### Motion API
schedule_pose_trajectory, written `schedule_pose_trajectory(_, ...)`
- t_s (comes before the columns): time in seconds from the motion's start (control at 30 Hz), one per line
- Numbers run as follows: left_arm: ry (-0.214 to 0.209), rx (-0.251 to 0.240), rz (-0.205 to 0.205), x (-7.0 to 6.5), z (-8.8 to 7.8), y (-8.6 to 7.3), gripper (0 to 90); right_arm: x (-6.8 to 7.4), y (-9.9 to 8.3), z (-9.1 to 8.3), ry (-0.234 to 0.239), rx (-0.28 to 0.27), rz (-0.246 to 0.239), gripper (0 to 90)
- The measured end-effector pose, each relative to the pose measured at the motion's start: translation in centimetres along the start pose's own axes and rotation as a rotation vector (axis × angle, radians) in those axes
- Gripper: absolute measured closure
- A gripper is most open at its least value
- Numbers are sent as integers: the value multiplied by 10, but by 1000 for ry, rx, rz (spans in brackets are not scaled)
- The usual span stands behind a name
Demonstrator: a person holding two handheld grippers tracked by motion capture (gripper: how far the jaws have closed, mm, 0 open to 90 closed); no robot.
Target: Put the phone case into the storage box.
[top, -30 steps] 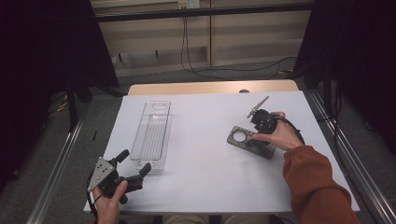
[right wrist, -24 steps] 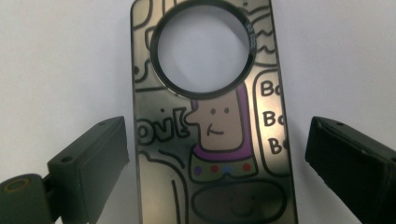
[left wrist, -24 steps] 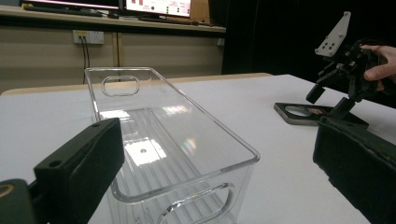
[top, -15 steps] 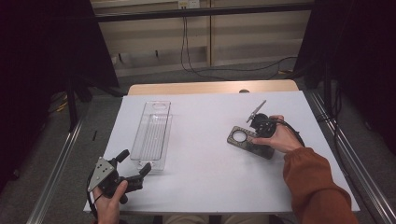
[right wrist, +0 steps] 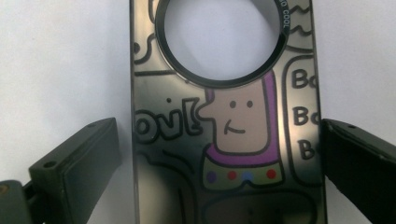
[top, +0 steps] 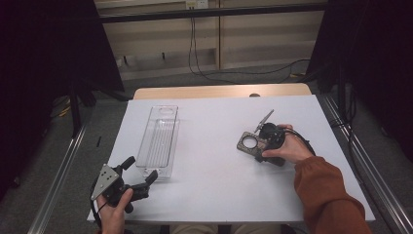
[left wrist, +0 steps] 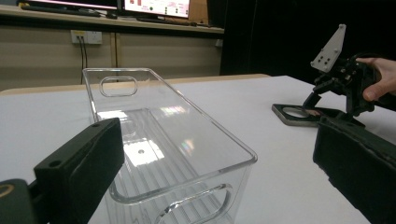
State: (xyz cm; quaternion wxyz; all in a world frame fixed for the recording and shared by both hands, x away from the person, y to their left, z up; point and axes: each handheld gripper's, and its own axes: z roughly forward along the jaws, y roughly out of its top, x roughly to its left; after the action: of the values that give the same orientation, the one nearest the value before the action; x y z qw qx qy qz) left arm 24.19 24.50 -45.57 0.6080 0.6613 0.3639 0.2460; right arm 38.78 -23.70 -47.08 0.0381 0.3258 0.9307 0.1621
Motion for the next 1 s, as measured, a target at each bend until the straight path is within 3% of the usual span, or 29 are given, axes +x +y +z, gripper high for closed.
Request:
schedule_pose_trajectory(0.23,4,2,5,0,1,0,21,1,0,-2,1,6,21,36)
schedule_pose_trajectory(0.5,-6,5,3,-1,1,-1,21,1,0,-4,-10,3,5,114)
schedule_pose_trajectory(0.7,-10,12,8,1,1,-1,21,3,3,-5,-16,20,10,121)
schedule_pose_trajectory(1.0,-5,9,-1,1,2,-1,21,1,1,-6,-6,4,28,124)
